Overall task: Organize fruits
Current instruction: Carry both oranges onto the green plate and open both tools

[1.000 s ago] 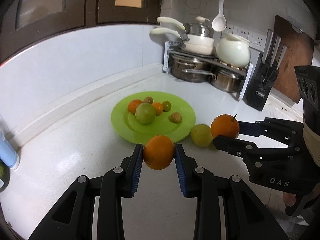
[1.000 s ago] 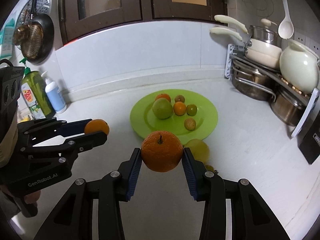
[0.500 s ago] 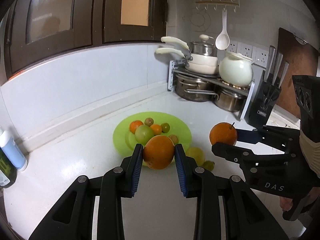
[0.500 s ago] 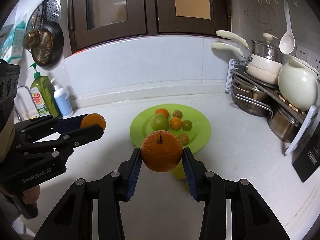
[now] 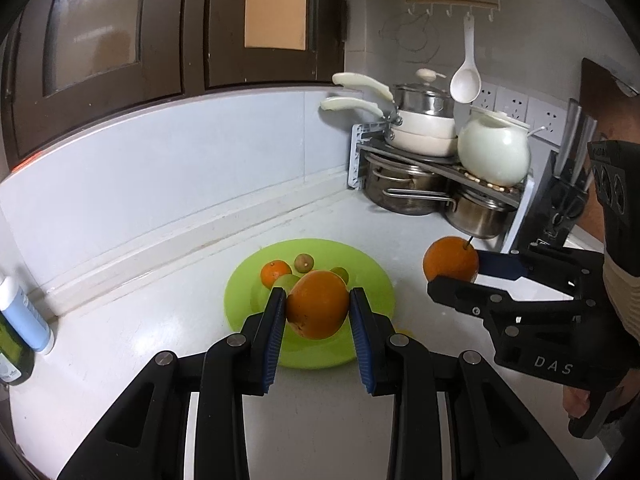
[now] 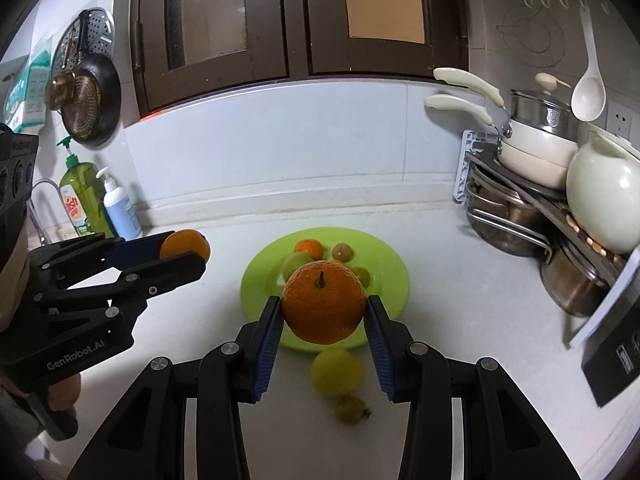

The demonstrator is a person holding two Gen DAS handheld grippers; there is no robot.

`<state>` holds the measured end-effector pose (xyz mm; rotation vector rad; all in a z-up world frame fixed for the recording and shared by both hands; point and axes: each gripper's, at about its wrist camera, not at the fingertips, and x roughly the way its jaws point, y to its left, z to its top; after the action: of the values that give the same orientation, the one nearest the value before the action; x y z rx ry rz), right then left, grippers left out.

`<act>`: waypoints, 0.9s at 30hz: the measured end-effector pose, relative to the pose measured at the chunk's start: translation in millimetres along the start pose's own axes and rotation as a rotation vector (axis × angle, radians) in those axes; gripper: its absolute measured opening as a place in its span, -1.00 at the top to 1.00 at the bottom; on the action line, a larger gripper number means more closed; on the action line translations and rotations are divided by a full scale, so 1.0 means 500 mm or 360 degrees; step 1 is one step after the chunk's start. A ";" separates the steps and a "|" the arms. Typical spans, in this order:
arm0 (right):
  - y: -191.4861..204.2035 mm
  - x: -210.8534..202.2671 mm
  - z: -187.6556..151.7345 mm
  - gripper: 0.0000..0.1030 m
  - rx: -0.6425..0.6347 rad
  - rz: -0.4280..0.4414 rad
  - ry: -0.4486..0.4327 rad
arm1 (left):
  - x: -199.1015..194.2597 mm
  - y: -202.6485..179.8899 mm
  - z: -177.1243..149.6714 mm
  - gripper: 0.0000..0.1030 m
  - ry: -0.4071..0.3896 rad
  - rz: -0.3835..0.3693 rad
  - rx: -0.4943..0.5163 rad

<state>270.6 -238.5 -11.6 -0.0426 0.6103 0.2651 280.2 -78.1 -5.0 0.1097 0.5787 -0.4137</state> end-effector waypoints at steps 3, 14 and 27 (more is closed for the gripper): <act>-0.017 0.023 0.010 0.18 0.0008 0.0004 0.0007 | 0.024 0.002 0.006 0.38 0.0028 0.0001 0.0006; -0.044 0.121 0.025 0.18 -0.0035 0.0058 0.0118 | 0.123 0.017 0.005 0.38 0.0175 -0.0010 -0.0063; -0.062 0.249 0.013 0.18 -0.0080 0.0119 0.0334 | 0.229 0.040 -0.024 0.38 0.0352 -0.0036 -0.0085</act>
<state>380.5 -238.6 -78.6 -0.0970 0.8148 0.3515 369.0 -97.1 -78.6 0.0984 0.8092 -0.4103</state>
